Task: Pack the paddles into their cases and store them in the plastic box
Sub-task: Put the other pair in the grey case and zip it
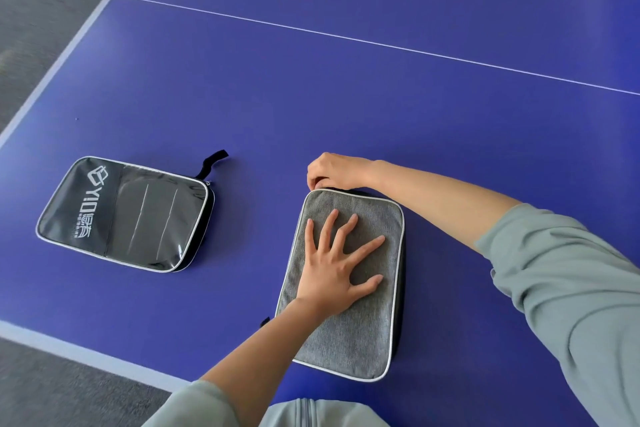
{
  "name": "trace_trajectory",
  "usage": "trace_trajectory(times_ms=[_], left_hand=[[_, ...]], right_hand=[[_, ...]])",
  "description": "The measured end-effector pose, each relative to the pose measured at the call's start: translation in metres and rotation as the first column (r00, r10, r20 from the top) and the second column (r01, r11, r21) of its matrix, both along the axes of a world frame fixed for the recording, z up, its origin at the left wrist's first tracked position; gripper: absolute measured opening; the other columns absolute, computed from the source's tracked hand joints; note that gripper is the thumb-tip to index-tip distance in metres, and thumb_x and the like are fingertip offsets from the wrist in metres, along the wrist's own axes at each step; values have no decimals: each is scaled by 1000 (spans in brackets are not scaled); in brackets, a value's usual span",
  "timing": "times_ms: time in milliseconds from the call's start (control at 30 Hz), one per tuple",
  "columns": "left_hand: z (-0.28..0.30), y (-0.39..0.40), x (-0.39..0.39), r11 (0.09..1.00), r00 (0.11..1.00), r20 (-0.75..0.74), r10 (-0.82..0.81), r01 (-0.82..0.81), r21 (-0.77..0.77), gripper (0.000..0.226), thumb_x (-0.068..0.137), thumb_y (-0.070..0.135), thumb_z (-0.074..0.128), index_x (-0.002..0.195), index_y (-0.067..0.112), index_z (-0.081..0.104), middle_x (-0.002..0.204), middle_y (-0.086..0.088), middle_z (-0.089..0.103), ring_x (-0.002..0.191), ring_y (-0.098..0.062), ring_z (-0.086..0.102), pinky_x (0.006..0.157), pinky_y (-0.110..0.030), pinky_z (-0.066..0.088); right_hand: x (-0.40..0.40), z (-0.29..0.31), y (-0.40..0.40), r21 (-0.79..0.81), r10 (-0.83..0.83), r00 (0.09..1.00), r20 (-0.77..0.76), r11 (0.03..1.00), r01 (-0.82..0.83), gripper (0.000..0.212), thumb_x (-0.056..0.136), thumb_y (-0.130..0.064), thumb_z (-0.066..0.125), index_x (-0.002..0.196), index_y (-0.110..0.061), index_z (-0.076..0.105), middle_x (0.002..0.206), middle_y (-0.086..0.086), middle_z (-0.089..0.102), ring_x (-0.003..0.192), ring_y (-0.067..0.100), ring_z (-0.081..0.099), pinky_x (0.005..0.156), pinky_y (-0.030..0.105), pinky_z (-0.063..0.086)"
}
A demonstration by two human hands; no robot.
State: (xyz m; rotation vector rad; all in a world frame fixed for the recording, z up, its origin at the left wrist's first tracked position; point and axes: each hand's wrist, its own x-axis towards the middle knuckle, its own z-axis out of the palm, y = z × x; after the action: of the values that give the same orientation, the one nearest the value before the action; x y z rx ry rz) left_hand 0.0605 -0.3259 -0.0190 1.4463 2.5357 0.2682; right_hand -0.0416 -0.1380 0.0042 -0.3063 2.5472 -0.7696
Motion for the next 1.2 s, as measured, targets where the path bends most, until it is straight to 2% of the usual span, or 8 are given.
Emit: trace_trajectory(times_ms=[267,467,667,733,833,967,1067,1200], left_hand=[[1,1,2,1000,1000,-12,14,-13,9,60,83,74,30,140,57,18,154,2,25,146,-30,6,113,-62,-1],[1,1,1,1000,1000,-19,11,-11,15,60,83,74,31,139,57,20,153,3,27,145,-30,9,113,-61,-1],[1,1,1,1000,1000,-22,12,-12,11,59,83,75,31,139,58,20,153,4,26,146,-29,7,113,-61,-1],[-1,0,0,1000,999,-29,14,-14,13,59,83,75,31,139,58,21,152,3,26,145,-29,8,113,-61,-1],[-3,0,1,1000,999,-38,12,-11,17,59,82,75,31,138,58,21,152,3,27,145,-29,9,113,-61,1],[-4,1,1,1000,999,-35,15,-15,12,59,82,75,29,138,59,18,152,3,27,145,-30,9,114,-61,1],[-3,1,1,1000,999,-47,15,-15,9,59,83,75,28,139,59,17,152,3,26,145,-30,7,114,-60,-2],[1,1,1,1000,999,-49,-4,3,-18,60,83,75,23,139,59,12,154,2,20,145,-29,-2,113,-59,-8]], right_hand=[[58,-5,44,-106,-236,961,-144,969,222,11,88,-4,61,84,-4,71,86,6,68,80,12,59,77,27,50],[99,-15,45,-201,-477,855,-204,875,440,8,86,-6,65,87,-2,72,86,8,68,77,12,60,74,16,44],[125,-9,68,-139,-471,859,-198,881,452,7,85,-6,66,84,-4,73,86,6,68,76,11,60,75,19,46],[145,-8,73,-119,-497,846,-192,868,482,7,85,-5,66,84,-6,73,84,4,67,73,8,57,72,14,45],[173,-11,65,-138,-567,793,-223,823,551,8,85,1,65,84,-3,72,83,6,67,72,10,57,70,7,41],[211,-17,36,-174,-644,694,-322,760,626,2,82,0,69,81,-1,71,77,7,67,70,16,59,68,24,48],[234,-21,4,-208,-702,624,-342,705,678,3,81,1,69,79,-1,71,76,7,67,69,15,59,71,17,44],[258,-26,-40,-227,-752,568,-335,649,726,6,80,3,69,80,-3,71,76,6,68,71,15,60,68,18,46]])
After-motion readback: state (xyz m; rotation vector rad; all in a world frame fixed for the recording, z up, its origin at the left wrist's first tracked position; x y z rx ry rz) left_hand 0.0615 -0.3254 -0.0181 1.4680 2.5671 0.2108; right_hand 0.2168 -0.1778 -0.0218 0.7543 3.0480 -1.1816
